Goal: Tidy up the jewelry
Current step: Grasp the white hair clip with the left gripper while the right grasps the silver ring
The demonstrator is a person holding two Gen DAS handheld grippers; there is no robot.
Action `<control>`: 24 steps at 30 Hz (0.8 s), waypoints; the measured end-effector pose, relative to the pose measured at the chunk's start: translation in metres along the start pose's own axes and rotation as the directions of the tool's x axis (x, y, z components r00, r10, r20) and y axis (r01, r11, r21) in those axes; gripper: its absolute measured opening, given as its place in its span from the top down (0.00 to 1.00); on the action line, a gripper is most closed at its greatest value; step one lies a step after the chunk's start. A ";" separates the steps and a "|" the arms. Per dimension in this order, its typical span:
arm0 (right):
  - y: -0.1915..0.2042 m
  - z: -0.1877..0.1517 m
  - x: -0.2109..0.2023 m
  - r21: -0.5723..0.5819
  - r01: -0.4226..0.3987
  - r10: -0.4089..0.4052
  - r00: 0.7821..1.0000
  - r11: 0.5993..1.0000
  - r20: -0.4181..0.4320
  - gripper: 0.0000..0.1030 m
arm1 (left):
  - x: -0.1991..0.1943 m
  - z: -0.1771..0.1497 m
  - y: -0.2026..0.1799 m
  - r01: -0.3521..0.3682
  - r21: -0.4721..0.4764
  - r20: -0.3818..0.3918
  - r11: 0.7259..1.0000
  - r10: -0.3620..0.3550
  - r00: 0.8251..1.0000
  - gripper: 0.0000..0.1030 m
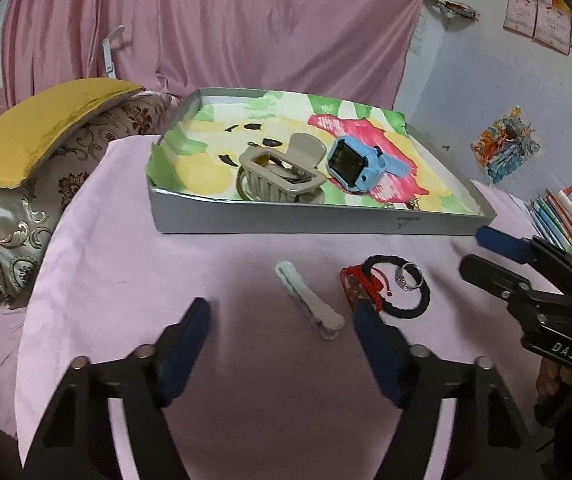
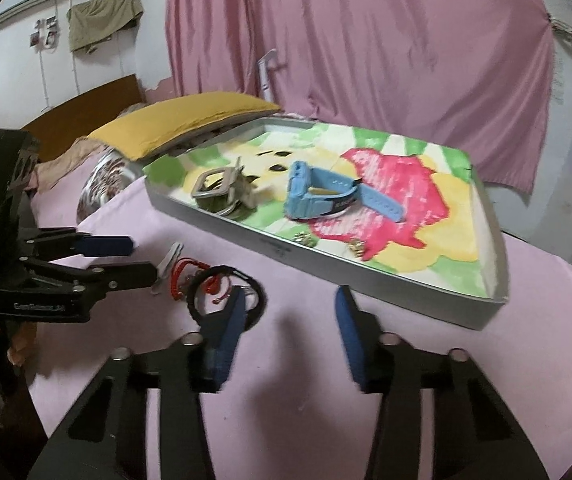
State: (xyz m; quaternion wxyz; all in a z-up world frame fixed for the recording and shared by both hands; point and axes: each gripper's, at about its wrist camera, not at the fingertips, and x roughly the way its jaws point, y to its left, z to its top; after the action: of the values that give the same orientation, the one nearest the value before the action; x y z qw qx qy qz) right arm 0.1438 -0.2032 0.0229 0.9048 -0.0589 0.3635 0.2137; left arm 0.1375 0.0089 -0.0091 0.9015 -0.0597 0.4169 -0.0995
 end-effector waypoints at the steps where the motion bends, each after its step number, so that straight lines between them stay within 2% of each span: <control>1: 0.001 0.001 0.002 -0.004 -0.012 0.012 1.000 1.000 -0.008 0.72 | 0.001 0.000 -0.001 0.008 0.003 -0.006 1.000 -0.008 1.000 0.43; 3: 0.003 0.002 0.006 -0.014 -0.027 0.027 0.999 1.000 -0.021 0.76 | 0.004 0.001 -0.004 0.019 0.013 -0.020 1.000 -0.018 1.000 0.55; 9: 0.008 0.007 0.015 -0.051 -0.056 0.054 0.997 0.997 -0.050 0.81 | 0.007 0.007 -0.013 0.040 0.047 -0.036 0.998 -0.038 0.999 0.70; 15: 0.014 0.009 0.024 -0.077 -0.094 0.087 0.992 0.993 -0.088 0.81 | 0.015 0.009 -0.026 0.010 0.093 -0.063 0.996 -0.004 0.998 0.74; 22: 0.020 0.011 0.036 -0.104 -0.130 0.115 0.984 0.986 -0.135 0.81 | 0.015 0.013 -0.025 0.009 0.090 -0.066 0.996 -0.003 0.998 0.74; 24: 0.022 0.011 0.038 -0.110 -0.133 0.117 0.983 0.985 -0.144 0.81 | 0.016 0.013 -0.023 0.000 0.090 -0.065 0.996 0.006 0.998 0.82</control>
State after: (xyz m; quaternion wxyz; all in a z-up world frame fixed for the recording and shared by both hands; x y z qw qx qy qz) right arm 0.1659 -0.1676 0.0065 0.8574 -0.1042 0.4142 0.2870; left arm 0.1544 -0.0170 -0.0079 0.8894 -0.0153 0.4412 -0.1185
